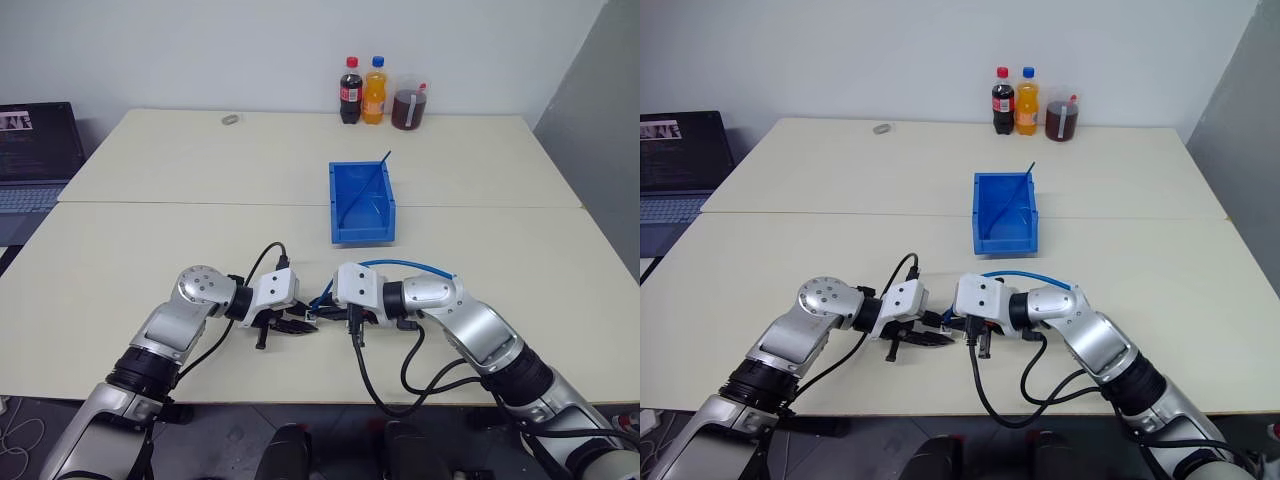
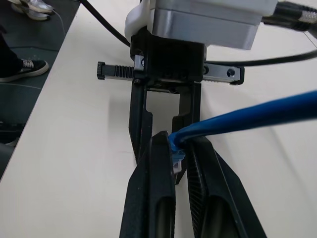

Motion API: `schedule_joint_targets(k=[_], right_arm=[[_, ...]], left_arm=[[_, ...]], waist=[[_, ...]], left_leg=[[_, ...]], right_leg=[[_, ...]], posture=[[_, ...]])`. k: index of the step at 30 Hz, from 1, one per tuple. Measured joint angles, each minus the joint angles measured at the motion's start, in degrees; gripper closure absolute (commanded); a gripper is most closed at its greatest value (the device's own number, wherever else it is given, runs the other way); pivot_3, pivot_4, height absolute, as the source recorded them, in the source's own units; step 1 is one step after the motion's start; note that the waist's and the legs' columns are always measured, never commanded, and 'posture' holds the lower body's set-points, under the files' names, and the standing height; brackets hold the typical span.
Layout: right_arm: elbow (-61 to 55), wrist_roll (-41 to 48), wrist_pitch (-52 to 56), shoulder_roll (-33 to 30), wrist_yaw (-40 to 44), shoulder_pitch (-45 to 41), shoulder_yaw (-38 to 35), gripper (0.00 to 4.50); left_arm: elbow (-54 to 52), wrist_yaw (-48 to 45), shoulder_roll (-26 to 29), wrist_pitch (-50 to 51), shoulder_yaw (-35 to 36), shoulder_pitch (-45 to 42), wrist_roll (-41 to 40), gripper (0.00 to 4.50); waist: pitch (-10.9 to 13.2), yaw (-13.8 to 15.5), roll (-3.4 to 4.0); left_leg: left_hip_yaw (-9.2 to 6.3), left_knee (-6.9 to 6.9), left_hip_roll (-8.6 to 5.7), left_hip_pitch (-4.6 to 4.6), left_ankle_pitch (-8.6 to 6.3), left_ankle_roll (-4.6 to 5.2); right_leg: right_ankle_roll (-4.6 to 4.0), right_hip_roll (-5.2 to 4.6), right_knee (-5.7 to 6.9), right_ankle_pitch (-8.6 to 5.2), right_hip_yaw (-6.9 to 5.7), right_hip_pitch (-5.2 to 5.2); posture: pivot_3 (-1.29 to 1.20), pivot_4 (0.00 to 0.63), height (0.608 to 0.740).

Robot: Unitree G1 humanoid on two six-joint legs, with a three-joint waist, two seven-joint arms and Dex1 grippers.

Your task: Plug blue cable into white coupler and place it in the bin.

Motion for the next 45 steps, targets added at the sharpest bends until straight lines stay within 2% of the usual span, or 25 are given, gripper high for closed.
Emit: schedule_joint_targets(k=[15, 24, 29, 32, 45], right_arm=[[1.37, -1.35, 2.74, 0.57, 3.03, -2.35, 0.57, 4.44], [3.86, -4.17, 6.26, 1.00, 7.09, -8.47, 4.39, 4.45], [5.61, -4.89, 6.53, 2.80, 7.17, -8.78, 4.84, 4.45], [7.46, -4.99, 6.88, 4.32, 7.17, -9.03, 4.84, 4.45], [10.28, -6.54, 5.61, 6.09, 7.23, -7.75, 4.82, 4.45]], left_arm=[[-0.25, 0.52, -0.52, -0.01, 0.54, 0.74, 0.63, 3.69], [-0.27, 0.96, -0.57, 0.08, 0.62, 1.40, 0.93, 3.69], [-0.28, 1.20, -0.50, 0.41, 0.60, 2.01, 1.37, 3.70], [-0.27, 1.40, -0.52, 1.07, 0.63, 2.25, 1.88, 3.70], [-0.27, 1.58, -0.52, 1.40, 0.97, 3.15, 2.77, 3.70]], waist=[[-0.23, -0.03, 0.20], [-0.73, -0.11, 0.49], [-1.34, -0.28, 0.51], [-1.53, -0.41, 0.48], [-2.45, -0.55, 0.75]], left_leg=[[-0.01, 0.01, -0.01, 0.06, 0.01, 0.01], [0.00, -0.02, -0.01, 0.14, 0.00, 0.01], [0.02, -0.13, 0.02, 0.52, 0.00, 0.02], [0.05, -0.29, 0.05, 1.04, -0.01, 0.02], [0.06, -0.57, 0.08, 1.17, -0.01, 0.02]], right_leg=[[0.01, -0.01, 0.01, 0.01, 0.00, 0.06], [0.01, 0.00, -0.01, -0.01, 0.01, 0.10], [-0.04, 0.02, -0.02, -0.07, 0.01, 0.39], [-0.10, 0.03, -0.03, -0.23, 0.03, 0.74], [-0.14, 0.06, -0.04, -0.31, 0.05, 0.73]], posture=[[0.00, 0.150, 0.740], [0.00, 0.150, 0.740], [0.00, 0.150, 0.740], [0.00, 0.150, 0.740], [0.00, 0.150, 0.740]])
